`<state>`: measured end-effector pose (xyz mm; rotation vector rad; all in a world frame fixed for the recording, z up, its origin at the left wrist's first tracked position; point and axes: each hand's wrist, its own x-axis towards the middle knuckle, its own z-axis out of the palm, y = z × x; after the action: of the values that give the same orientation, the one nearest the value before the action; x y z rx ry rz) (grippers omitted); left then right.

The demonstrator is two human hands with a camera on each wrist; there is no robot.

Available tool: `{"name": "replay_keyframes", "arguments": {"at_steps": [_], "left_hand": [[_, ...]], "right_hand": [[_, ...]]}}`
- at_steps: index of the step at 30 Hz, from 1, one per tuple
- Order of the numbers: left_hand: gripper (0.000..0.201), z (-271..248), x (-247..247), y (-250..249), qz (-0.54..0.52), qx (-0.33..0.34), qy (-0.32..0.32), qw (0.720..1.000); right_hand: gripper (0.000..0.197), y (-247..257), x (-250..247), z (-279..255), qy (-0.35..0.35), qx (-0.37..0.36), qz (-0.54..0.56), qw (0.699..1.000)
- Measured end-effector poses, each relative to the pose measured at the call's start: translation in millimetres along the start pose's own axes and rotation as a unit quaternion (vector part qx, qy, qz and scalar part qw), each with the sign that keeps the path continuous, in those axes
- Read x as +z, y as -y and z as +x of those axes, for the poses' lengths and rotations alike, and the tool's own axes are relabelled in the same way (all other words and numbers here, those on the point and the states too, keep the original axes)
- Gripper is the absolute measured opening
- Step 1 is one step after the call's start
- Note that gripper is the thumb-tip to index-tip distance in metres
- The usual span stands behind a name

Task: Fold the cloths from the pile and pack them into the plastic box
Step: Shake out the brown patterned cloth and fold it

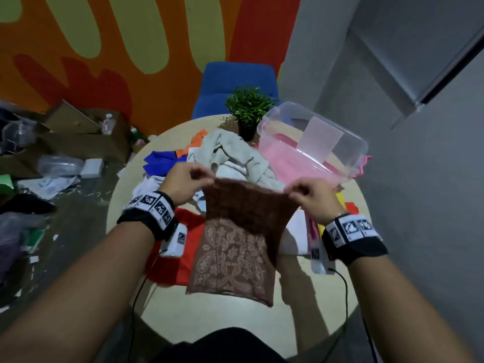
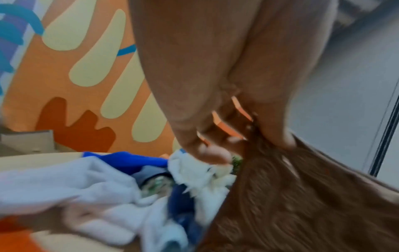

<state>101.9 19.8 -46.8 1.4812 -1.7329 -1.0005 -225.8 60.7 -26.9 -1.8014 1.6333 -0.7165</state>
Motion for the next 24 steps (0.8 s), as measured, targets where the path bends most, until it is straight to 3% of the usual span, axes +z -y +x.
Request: {"name": "replay_keyframes", "arguments": {"at_steps": [2,4,6,10,13,15,16,18,21,23,24], "left_hand": [[0.023,-15.9,0.8,23.1,0.075,-0.023,0.163,0.983],[0.021,-33.2,9.3,44.0,0.151,-0.063,0.321,0.933],[0.020,-49.4,21.6,58.1,0.185,-0.107,0.415,0.884],[0.019,-64.5,44.1,66.2,0.223,-0.146,0.445,0.855],[0.017,-68.2,52.0,66.5,0.229,-0.176,0.470,0.834],[0.015,-69.7,51.3,64.2,0.182,-0.217,0.508,0.813],[0.016,-69.1,49.4,63.3,0.174,-0.220,0.521,0.806],[0.025,-64.1,46.6,63.2,0.193,-0.201,0.499,0.820],[0.025,-53.1,55.5,69.3,0.247,-0.136,0.329,0.901],[0.015,-48.3,65.0,74.0,0.270,-0.105,0.182,0.939],[0.024,-46.2,69.1,77.6,0.259,-0.105,0.136,0.950]], "right_hand": [[0.018,-21.3,19.6,-19.4,0.122,0.020,-0.064,0.990],[0.012,-34.9,40.5,-39.8,0.229,0.045,-0.130,0.964],[0.017,-42.3,59.3,-55.6,0.312,0.072,-0.133,0.938],[0.035,-51.7,79.0,-70.5,0.367,0.109,-0.115,0.917],[0.025,-51.2,84.1,-77.1,0.419,0.112,-0.107,0.895],[0.005,-49.9,86.0,-80.4,0.470,0.152,-0.081,0.866],[0.010,-53.3,88.5,-78.9,0.465,0.164,-0.086,0.866],[0.022,-65.4,95.3,-69.5,0.366,0.158,-0.145,0.906],[0.034,-77.4,102.7,-53.2,0.161,0.133,-0.215,0.954],[0.053,-77.8,109.1,-46.5,0.133,0.135,-0.238,0.952],[0.060,-76.1,112.5,-43.9,0.131,0.140,-0.260,0.946]]}}
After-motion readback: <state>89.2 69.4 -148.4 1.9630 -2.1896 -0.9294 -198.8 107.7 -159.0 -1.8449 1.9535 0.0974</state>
